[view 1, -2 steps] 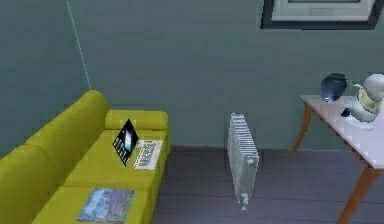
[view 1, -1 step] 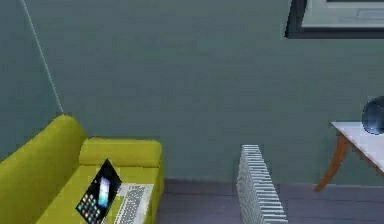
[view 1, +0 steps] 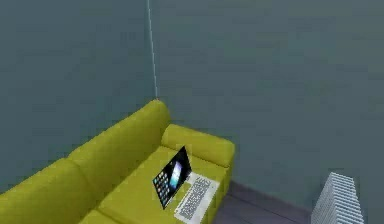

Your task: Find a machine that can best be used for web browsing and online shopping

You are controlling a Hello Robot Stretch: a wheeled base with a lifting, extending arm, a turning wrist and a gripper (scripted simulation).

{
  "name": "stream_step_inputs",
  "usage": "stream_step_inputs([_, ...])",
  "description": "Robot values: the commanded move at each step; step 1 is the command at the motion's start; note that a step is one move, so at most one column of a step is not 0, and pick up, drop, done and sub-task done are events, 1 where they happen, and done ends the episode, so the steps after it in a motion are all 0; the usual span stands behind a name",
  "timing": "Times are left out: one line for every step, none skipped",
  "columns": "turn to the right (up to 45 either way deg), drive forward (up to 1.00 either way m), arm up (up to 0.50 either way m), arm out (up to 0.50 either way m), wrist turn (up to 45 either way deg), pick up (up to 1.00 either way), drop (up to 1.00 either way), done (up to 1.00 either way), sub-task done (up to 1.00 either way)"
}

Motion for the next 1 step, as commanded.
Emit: stream_step_inputs([0.0, 0.0, 0.0, 0.0, 0.0, 0.0, 0.0, 1.0, 0.0])
